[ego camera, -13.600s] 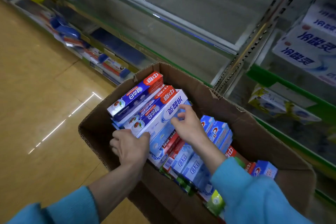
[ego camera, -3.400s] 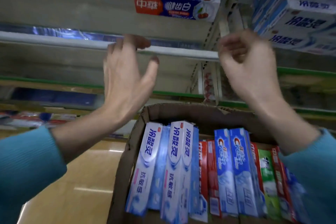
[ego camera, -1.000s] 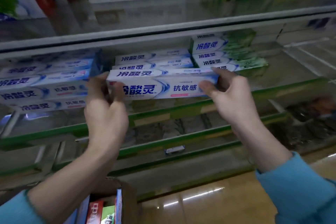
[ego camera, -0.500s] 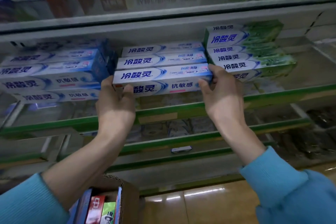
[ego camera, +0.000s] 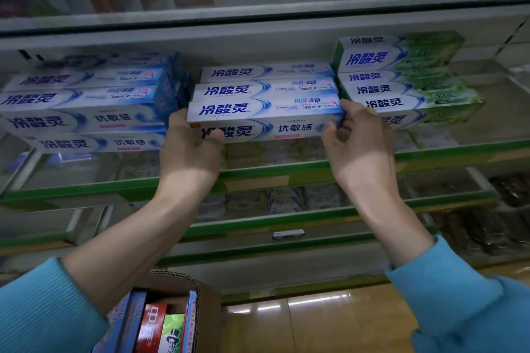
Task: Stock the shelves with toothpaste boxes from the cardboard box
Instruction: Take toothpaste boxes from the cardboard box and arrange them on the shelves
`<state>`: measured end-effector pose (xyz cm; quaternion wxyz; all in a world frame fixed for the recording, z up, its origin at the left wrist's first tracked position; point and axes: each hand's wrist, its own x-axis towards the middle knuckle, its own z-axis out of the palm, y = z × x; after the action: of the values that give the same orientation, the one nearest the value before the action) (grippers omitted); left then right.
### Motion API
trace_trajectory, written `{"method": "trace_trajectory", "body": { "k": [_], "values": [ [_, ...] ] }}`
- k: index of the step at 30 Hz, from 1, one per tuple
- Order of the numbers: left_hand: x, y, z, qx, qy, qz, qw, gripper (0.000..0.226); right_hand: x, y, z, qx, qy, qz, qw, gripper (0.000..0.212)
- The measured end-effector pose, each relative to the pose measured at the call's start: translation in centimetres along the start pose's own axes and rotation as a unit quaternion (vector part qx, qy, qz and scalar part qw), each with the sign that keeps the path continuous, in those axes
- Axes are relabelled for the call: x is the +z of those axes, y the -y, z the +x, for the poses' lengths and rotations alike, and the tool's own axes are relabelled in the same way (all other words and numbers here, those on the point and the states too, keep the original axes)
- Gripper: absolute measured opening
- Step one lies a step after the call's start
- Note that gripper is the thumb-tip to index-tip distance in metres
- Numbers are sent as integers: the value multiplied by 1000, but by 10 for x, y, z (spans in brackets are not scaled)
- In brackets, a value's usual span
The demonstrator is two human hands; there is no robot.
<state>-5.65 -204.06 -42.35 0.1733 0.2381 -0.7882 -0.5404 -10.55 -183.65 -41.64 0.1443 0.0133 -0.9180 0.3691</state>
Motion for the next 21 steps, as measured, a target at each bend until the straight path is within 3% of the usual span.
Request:
{"method": "trace_trajectory", "body": {
  "k": [6,9,13,21],
  "values": [
    [2,-6,1,7,-3,21,1000,39,-8,12,4,-23,43,-39,998,51],
    [4,-13,9,-3,-11,38,999,56,-6,20,18,-11,80,-30,996,58],
    [7,-19,16,-1,-7,41,999,59,-5,30,38,32,131,7,991,61],
    [9,-23,32,-1,-20,38,999,60,6,37,63,47,126,11,991,40]
  ]
}}
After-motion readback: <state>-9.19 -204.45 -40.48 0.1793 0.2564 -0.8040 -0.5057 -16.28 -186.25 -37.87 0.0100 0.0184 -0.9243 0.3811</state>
